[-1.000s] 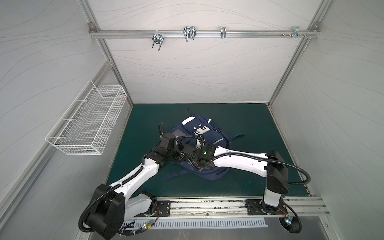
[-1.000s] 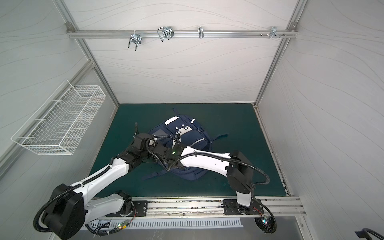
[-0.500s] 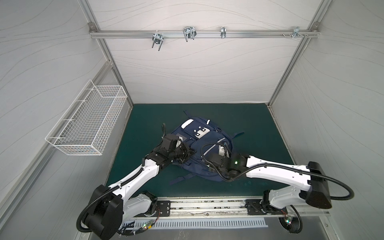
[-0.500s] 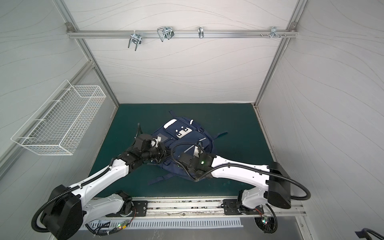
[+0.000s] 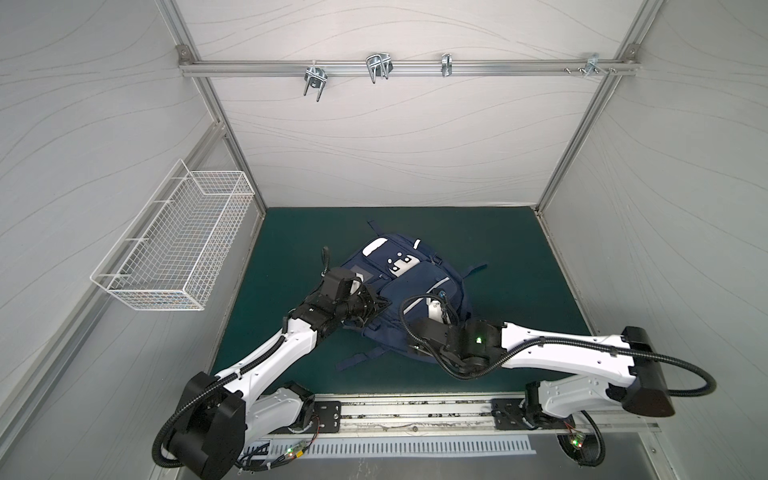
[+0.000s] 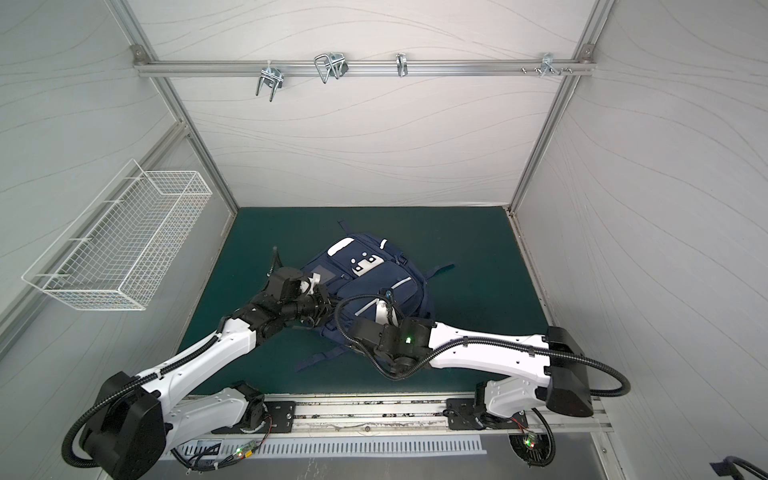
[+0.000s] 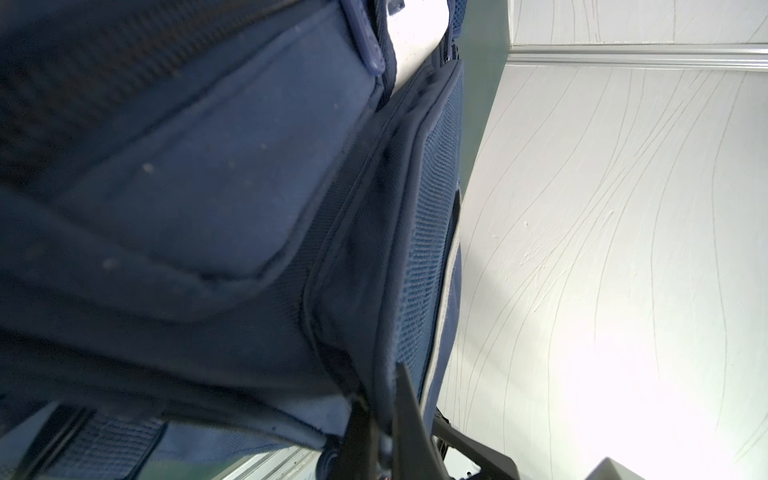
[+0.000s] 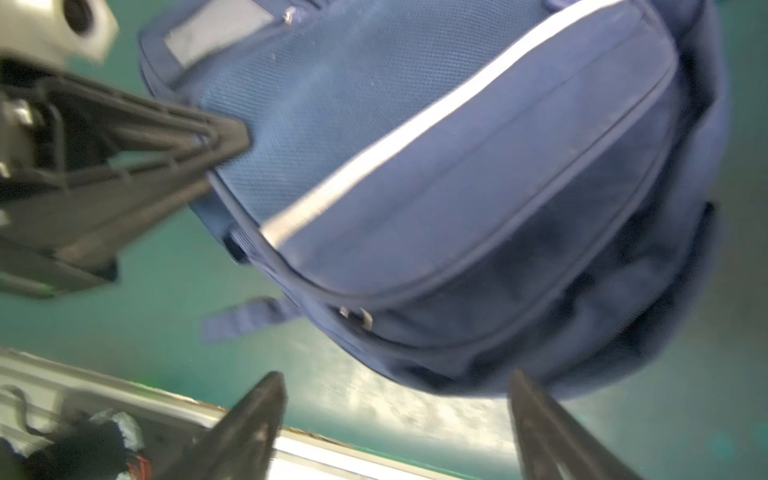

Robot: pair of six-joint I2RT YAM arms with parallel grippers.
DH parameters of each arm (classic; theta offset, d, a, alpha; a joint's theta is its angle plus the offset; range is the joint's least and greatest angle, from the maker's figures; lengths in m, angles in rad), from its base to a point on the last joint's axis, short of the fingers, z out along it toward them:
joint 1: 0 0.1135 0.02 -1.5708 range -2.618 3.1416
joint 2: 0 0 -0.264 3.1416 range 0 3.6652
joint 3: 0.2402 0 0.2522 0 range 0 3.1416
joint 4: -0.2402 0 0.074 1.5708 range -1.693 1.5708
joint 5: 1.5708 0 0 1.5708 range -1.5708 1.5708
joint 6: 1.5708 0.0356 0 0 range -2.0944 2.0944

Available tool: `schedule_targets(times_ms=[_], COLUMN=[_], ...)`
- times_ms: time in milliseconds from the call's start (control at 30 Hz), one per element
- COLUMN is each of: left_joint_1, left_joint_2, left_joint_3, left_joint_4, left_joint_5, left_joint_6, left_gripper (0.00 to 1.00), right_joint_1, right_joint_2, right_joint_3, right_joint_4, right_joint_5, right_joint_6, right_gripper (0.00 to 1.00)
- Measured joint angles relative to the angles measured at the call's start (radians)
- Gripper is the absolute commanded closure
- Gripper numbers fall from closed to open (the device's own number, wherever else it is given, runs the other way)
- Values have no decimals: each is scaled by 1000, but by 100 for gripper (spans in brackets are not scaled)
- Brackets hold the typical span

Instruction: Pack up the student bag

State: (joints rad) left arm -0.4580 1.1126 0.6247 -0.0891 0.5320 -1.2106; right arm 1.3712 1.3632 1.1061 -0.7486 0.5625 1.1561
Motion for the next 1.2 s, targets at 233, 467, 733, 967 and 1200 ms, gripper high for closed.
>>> schedule_targets(times_ms=[233, 467, 733, 967, 1200], left_joint_1=[1, 1, 1, 1, 1], left_joint_2=[-8, -8, -7, -7, -6], left_joint_3=[0, 0, 0, 1, 5], left_joint_4=[0, 2, 4, 3, -5], left_joint_5=[2, 3, 3, 5, 5], left_joint_6=[2, 2, 4, 11, 29], left_gripper=[100, 100, 100, 100, 100], right_joint_1=[-45, -65, -60, 34, 68], right_joint_2=[233, 328, 294, 138, -14], right_joint_3=[261, 304, 234, 103, -39], right_joint_4=[-129, -218, -211, -165, 82], right_joint_5=[52, 54, 39, 39, -51], right_joint_6=[88, 156, 155, -9, -235], right_gripper=[1, 3, 9, 12, 20])
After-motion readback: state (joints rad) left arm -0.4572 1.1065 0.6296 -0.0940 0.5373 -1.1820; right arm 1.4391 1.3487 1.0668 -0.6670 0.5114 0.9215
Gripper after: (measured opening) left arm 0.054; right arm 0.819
